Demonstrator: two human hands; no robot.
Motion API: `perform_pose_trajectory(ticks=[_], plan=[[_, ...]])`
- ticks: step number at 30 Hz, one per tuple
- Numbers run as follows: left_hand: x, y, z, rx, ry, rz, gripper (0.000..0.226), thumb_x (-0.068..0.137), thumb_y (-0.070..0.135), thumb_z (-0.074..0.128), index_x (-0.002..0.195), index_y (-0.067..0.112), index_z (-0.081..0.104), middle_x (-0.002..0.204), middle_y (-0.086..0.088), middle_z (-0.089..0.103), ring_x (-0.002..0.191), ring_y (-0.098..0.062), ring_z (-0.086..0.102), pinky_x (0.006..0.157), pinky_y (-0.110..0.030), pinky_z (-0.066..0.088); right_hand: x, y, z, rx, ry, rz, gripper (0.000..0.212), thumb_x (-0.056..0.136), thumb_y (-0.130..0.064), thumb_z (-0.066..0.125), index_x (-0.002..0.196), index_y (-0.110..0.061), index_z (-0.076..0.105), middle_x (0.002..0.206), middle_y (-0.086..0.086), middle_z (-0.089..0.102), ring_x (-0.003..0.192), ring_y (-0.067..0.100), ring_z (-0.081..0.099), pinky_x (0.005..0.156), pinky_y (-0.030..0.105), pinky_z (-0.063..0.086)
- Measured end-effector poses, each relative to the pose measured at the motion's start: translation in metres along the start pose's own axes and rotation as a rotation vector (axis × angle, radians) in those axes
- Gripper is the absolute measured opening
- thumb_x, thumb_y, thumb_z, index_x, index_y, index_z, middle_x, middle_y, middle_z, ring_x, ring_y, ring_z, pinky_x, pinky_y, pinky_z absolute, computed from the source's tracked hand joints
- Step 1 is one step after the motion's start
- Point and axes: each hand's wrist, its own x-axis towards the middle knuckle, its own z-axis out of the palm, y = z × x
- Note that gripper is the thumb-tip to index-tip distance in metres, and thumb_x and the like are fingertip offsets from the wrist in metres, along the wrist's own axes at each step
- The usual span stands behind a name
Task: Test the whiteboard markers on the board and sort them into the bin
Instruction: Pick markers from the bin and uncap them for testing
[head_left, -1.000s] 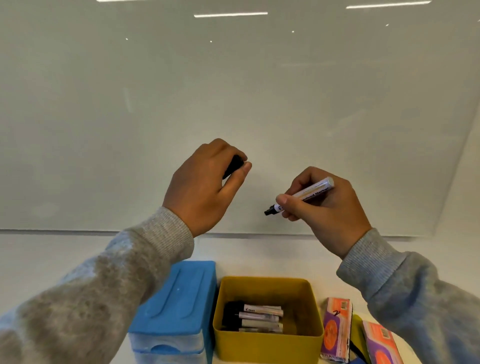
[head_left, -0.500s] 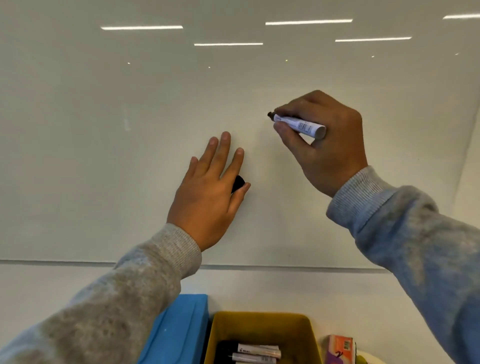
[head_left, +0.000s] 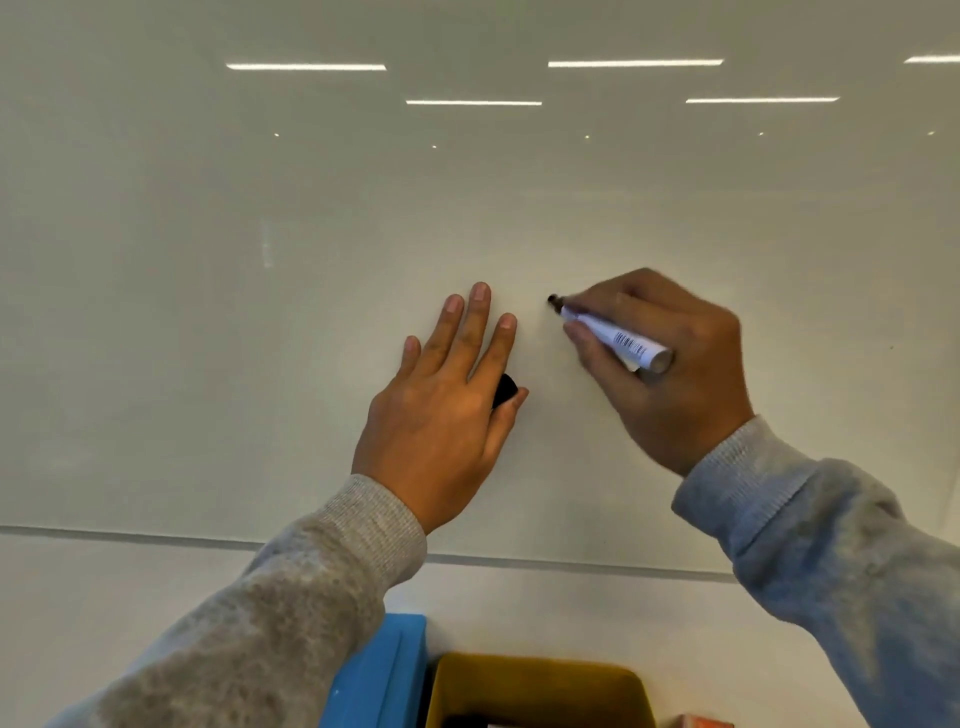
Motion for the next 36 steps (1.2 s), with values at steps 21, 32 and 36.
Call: perform_pose_trajectory(ticks=[21,32,36], plan=[[-0.003,0.002,0.002,-0.040,-0.022,-0.014,0.065,0.104,0.050,0.033,0.159,0.018,0.018,0.167,-0.004,0.006,0.152,-0.023,0.010,0.112,-0.042,0.026,-0.021,0.005,-0.008,-0.094,-0.119,-0.151,0.021,0.095,-0.013,0.070,0.109,0.001,0.074,0.102,0.014,0.070,0.086,0.027,0.068,0.077,0.034,0.059],[-0.005,0.003,0.005,-0.039,-0.031,-0.020,0.065,0.104,0.049,0.032,0.159,0.019,0.017,0.167,-0.004,0.004,0.152,-0.023,0.008,0.112,-0.044,0.029,-0.029,0.014,-0.025,-0.047,-0.049,-0.044,0.019,0.095,-0.012,0.070,0.109,0.000,0.075,0.102,0.011,0.071,0.086,0.020,0.068,0.081,0.022,0.055],[-0.006,0.005,0.004,-0.047,-0.034,-0.020,0.064,0.104,0.049,0.032,0.159,0.019,0.017,0.167,-0.004,0.003,0.153,-0.022,0.008,0.113,-0.044,0.030,-0.031,0.017,-0.031,-0.061,0.079,0.020,0.018,0.094,-0.012,0.072,0.108,0.000,0.075,0.101,0.011,0.071,0.085,0.015,0.066,0.082,0.017,0.053]])
